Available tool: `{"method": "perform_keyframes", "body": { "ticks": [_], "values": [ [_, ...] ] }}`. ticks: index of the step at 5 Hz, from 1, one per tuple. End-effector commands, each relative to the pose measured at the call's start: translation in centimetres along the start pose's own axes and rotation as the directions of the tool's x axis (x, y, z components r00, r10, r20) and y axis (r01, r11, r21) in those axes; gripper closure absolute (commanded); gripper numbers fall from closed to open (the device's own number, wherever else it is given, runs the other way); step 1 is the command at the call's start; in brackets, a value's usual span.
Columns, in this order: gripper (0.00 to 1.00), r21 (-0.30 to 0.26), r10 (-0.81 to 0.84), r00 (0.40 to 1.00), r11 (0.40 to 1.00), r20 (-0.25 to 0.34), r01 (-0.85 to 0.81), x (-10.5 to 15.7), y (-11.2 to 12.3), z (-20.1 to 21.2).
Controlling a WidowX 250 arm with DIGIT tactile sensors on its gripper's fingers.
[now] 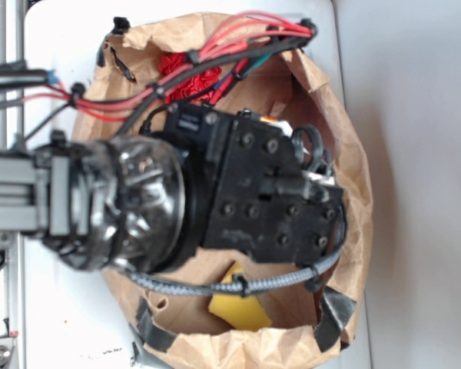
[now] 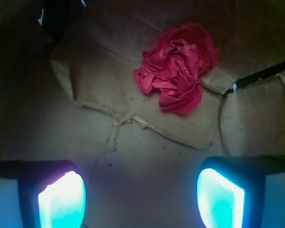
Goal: Grab the red paper.
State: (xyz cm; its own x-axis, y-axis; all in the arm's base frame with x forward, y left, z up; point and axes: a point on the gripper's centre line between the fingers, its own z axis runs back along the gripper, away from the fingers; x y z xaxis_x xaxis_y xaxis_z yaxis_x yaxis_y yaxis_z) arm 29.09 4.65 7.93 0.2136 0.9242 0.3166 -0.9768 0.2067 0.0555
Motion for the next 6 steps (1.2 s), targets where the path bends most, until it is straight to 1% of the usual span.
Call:
{"method": "perform_keyframes", "body": {
  "ticks": [1, 5, 6],
  "values": [
    [0.0, -0.068, 0.004, 1.0, 0.998, 0.027, -0.003, 1.3, 0.1, 2.0],
    [0.0, -0.068, 0.004, 1.0, 0.998, 0.027, -0.003, 1.3, 0.1, 2.0],
    [0.0, -0.085, 0.032, 0.999, 0.996, 0.016, -0.03, 1.4, 0.4, 0.6]
  ]
}}
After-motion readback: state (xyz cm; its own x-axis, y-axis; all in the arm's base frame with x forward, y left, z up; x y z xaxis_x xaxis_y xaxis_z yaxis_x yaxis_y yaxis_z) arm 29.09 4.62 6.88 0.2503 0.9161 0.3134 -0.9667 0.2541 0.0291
